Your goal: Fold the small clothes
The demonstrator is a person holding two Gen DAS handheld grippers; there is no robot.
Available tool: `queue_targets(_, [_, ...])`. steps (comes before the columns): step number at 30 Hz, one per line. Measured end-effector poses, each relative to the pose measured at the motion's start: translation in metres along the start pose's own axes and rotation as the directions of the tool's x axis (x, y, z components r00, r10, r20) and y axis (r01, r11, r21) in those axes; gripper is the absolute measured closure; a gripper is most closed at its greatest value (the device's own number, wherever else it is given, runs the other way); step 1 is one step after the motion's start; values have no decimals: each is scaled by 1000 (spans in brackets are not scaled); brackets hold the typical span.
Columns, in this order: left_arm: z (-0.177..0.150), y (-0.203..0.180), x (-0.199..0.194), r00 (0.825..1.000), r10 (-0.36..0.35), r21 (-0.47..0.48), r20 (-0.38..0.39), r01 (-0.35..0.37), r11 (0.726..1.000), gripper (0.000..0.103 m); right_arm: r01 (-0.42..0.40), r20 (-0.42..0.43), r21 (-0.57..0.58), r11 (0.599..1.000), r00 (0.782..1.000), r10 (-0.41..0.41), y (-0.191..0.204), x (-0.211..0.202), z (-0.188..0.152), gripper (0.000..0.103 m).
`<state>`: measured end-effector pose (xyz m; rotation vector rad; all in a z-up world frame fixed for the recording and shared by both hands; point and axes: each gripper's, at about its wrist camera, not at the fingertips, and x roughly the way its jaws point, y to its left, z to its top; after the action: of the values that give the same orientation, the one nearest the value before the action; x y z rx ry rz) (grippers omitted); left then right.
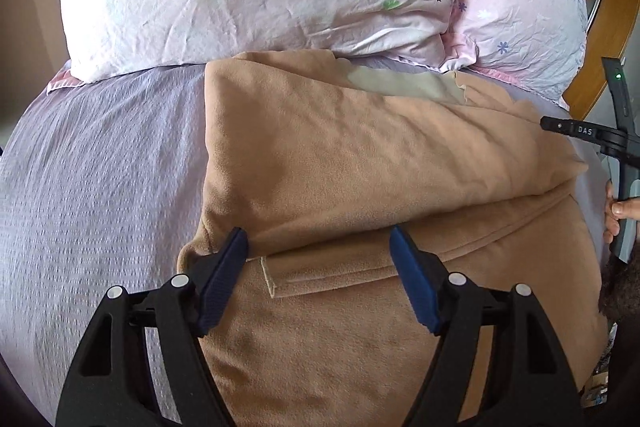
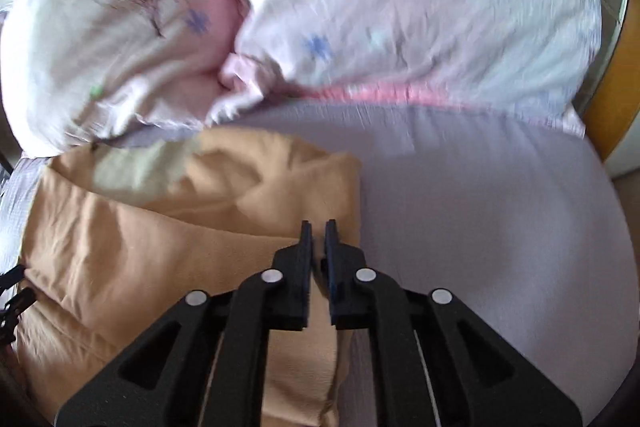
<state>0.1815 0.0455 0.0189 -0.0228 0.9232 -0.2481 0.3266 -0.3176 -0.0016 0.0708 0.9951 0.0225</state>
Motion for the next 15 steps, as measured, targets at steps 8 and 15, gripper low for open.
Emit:
queue_targets(8, [-52, 25, -99, 974, -164, -3, 153, 167, 986, 6, -391, 130, 53, 919, 915, 381, -50, -111, -71, 19])
queue_targets(15, [-160, 68, -167, 921, -357, -61, 156, 370, 927, 5, -618, 15, -76, 783, 784, 621, -70, -198, -213, 10])
